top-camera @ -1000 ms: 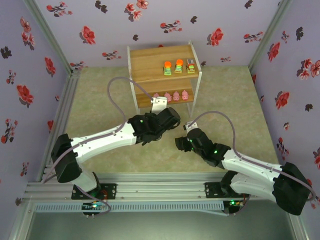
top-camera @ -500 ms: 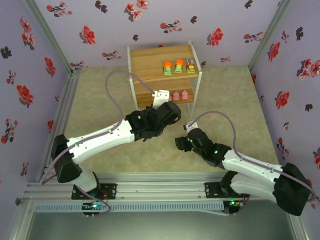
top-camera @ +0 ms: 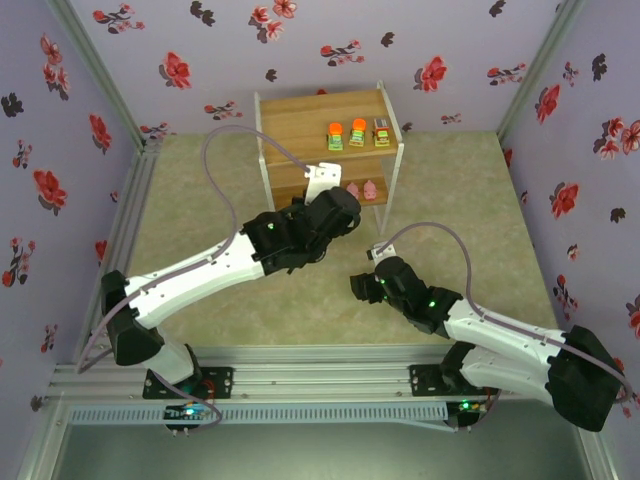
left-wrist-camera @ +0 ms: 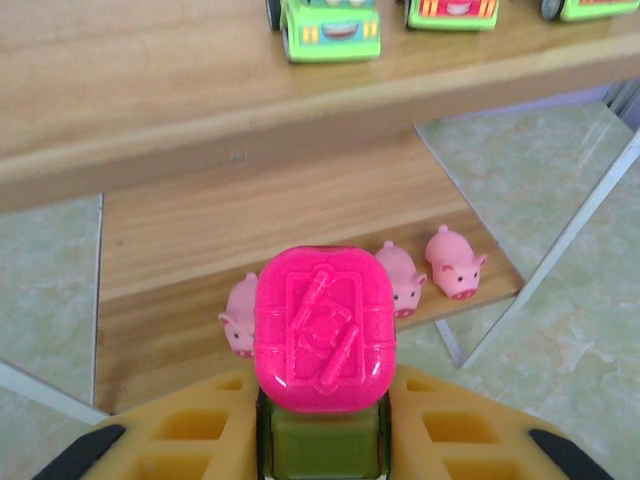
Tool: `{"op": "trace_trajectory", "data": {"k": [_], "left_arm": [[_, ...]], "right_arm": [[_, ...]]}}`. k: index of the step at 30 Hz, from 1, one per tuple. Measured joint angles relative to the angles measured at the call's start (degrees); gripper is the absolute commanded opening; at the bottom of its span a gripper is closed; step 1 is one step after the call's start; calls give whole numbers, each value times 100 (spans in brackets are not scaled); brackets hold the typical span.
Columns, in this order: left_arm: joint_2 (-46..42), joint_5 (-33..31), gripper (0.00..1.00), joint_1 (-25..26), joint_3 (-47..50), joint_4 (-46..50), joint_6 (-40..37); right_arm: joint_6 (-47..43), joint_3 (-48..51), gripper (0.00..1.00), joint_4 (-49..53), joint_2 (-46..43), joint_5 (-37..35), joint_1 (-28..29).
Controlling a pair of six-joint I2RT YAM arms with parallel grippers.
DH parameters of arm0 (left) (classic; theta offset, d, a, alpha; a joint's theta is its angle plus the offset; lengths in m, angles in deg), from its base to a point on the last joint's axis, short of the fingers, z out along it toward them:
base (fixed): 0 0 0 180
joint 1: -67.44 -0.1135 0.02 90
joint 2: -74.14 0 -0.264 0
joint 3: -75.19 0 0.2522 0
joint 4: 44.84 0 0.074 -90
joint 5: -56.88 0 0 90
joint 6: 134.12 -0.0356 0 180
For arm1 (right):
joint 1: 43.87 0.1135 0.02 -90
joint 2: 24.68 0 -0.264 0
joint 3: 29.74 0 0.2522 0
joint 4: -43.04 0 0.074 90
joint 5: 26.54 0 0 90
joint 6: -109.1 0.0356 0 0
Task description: Place and organize the plastic toys onto the shelf
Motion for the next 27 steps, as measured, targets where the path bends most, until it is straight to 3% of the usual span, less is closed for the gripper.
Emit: {"op": "trace_trajectory", "data": {"k": [27], "left_arm": [[107, -164, 29, -463, -931, -487, -1097]], "right_arm": [[0, 0, 65, 0, 2, -2, 0]]}}
